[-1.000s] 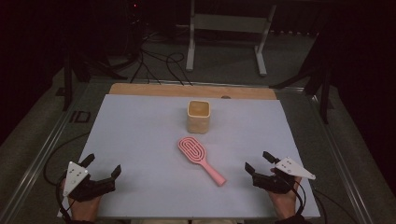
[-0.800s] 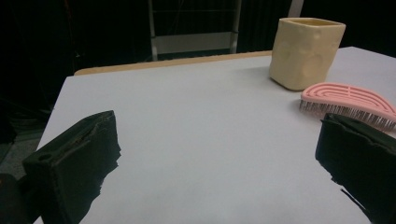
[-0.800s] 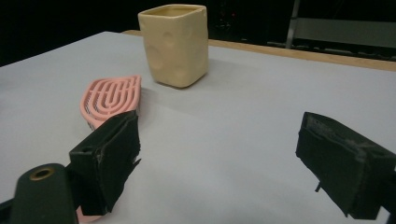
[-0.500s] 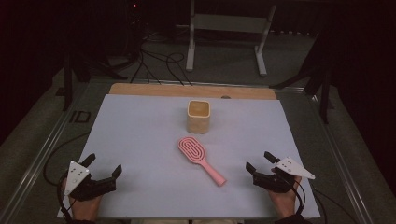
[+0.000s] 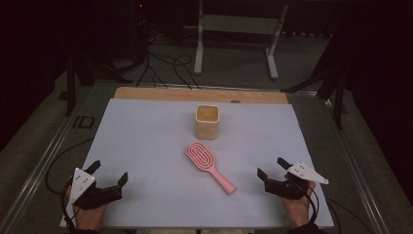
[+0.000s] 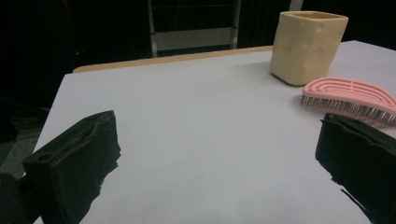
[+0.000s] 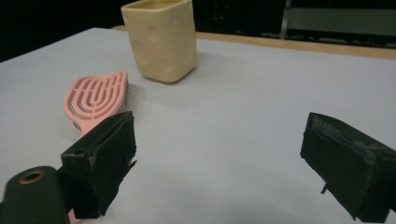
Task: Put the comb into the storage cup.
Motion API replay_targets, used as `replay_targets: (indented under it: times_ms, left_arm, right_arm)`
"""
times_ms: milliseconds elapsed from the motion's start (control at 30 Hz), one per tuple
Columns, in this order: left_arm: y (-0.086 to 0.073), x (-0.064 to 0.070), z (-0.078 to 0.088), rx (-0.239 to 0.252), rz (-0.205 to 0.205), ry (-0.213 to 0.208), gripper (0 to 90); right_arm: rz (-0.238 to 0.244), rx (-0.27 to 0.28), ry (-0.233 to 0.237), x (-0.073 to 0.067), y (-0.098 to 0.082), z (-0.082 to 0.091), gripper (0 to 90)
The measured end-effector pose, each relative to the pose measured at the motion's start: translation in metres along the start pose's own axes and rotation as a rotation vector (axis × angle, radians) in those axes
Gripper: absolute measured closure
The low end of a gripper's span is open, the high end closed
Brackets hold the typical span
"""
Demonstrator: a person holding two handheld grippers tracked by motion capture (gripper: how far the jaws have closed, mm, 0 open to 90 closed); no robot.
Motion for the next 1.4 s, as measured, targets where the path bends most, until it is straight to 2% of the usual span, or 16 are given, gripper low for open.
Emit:
replay_targets:
  times_ms: [367, 600, 900, 1100, 1400]
  left_arm:
    - [0.000, 0.001, 0.000, 0.001, -0.003, 0.003, 0.2]
    - [-0.001, 0.001, 0.000, -0.006, -0.004, 0.009, 0.2]
    - [-0.003, 0.001, 0.000, -0.008, 0.003, 0.011, 0.2]
    - [-0.003, 0.001, 0.000, -0.008, 0.002, 0.008, 0.2]
    - [-0.003, 0.002, 0.000, -0.008, -0.002, 0.006, 0.2]
  right_arm:
    - [-0.003, -0.020, 0.002, -0.004, 0.002, -0.002, 9.8]
    - [-0.011, -0.043, 0.024, -0.011, 0.012, 0.001, 9.4]
    - [-0.014, -0.124, 0.038, -0.020, 0.029, -0.002, 8.9]
    - [-0.013, -0.210, 0.046, -0.028, 0.039, -0.013, 9.0]
    - [0.050, -0.337, 0.067, -0.052, 0.045, -0.034, 9.1]
Point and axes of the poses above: each handheld gripper's, and its own axes: z roughly backward along the jaws, y roughly out of its top, x roughly to its right, the point moved 4 cm from there along -z, roughly forward along the jaws, and after that the axes turned 12 degrees about -z, right-handed, at the moved point
